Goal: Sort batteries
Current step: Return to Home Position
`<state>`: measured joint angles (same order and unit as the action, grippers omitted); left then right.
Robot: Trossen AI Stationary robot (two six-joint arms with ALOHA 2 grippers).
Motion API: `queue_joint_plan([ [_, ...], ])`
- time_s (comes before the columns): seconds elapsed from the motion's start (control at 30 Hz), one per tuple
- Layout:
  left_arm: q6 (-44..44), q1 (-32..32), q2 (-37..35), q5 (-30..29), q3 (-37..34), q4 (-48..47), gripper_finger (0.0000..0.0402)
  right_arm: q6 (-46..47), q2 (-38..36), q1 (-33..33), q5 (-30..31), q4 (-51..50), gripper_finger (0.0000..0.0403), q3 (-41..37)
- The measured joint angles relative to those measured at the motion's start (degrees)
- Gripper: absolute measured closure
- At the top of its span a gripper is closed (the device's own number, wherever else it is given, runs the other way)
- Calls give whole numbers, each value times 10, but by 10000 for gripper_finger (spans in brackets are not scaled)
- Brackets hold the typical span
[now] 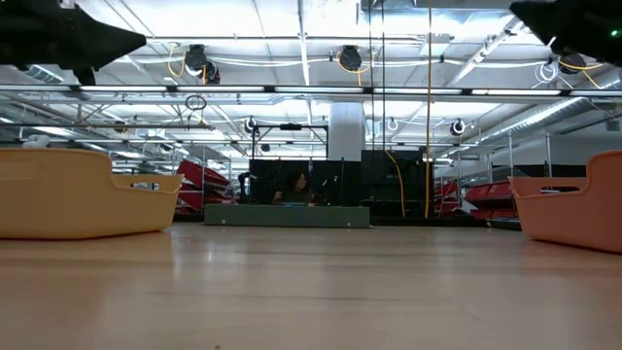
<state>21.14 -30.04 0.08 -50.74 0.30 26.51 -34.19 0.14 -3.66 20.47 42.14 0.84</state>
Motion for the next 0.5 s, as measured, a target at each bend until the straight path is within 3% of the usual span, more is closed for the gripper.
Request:
queue_joint_plan([
  [0.27,-32,62,0,53,0,-18,396,138,0,-129,-78,-84,403,0],
  [0.5,-128,134,0,61,0,-103,396,228,1,-211,-107,-105,403,0],
])
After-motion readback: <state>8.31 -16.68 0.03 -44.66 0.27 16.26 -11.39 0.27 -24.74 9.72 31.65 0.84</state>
